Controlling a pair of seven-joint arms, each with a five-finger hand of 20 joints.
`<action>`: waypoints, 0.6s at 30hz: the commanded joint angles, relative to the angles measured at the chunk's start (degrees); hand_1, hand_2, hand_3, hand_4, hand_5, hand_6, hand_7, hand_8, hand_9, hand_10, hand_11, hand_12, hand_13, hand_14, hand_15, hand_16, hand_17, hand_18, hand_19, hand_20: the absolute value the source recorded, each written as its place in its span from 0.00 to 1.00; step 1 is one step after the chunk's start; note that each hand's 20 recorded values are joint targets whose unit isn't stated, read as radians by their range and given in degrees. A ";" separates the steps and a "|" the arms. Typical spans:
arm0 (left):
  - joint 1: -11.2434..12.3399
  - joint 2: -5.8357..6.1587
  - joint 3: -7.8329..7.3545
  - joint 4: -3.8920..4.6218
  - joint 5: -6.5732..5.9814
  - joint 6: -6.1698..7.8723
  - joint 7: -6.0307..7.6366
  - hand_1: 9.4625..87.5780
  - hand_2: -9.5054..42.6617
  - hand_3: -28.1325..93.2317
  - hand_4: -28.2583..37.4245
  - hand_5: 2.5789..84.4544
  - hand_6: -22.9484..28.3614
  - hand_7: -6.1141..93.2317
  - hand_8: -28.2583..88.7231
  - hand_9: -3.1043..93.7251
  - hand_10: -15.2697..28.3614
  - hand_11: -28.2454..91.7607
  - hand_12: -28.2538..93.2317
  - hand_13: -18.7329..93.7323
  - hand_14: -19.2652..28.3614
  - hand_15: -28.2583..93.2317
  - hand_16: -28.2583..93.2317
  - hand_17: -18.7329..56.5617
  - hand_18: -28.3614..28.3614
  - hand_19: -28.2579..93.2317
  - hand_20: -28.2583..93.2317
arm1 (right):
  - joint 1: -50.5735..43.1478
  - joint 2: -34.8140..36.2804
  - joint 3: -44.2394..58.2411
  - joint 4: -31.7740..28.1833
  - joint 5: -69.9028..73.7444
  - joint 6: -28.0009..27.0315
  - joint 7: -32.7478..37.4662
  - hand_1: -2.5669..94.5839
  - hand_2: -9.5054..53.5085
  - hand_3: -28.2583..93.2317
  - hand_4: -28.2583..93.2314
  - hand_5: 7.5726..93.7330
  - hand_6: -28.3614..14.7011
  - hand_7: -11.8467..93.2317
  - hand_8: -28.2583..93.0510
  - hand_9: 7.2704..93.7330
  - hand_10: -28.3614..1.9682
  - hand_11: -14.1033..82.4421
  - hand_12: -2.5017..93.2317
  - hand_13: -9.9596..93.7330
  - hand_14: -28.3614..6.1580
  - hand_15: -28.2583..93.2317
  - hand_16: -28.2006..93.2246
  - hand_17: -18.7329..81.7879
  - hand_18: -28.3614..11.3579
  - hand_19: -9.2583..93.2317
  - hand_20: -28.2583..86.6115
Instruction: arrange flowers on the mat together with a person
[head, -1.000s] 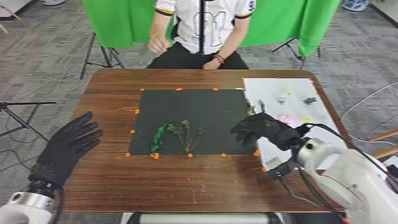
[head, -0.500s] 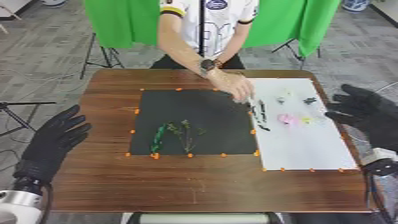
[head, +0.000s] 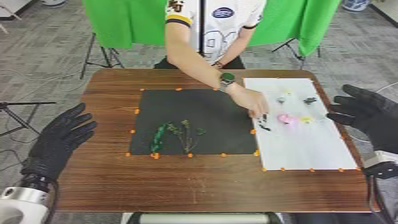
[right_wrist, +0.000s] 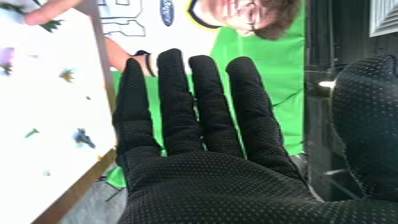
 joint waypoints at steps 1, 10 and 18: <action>0.82 -1.32 -0.10 0.34 0.22 -0.46 -1.11 0.22 0.17 0.81 0.16 0.31 0.49 0.27 0.16 0.29 0.61 0.41 0.38 0.35 0.70 0.49 0.25 0.14 0.87 0.61 0.30 | 2.75 0.01 -4.00 1.25 -1.24 -3.80 3.00 0.19 0.15 0.93 0.05 0.40 0.56 0.27 0.16 0.40 0.41 0.28 0.27 0.42 0.41 0.46 0.44 0.29 0.16 0.57 0.47; -0.11 -1.17 0.05 0.65 0.15 -0.72 -1.51 0.22 0.17 0.81 0.16 0.31 0.49 0.27 0.16 0.29 0.61 0.42 0.39 0.35 0.70 0.49 0.25 0.14 0.87 0.61 0.30 | 9.30 1.69 -9.94 3.01 -2.54 -4.84 3.89 0.19 0.14 0.92 0.05 0.40 0.56 0.27 0.16 0.40 0.40 0.28 0.27 0.41 0.41 0.45 0.44 0.28 0.16 0.57 0.47; 0.56 -1.61 -0.40 0.36 0.31 -1.18 -1.87 0.22 0.17 0.81 0.16 0.31 0.49 0.27 0.16 0.29 0.61 0.42 0.39 0.35 0.70 0.49 0.25 0.14 0.87 0.61 0.30 | 11.43 0.98 -11.80 3.35 -3.90 -6.76 5.75 0.19 0.15 0.92 0.05 0.40 0.56 0.27 0.16 0.40 0.40 0.28 0.27 0.41 0.41 0.45 0.44 0.28 0.15 0.57 0.47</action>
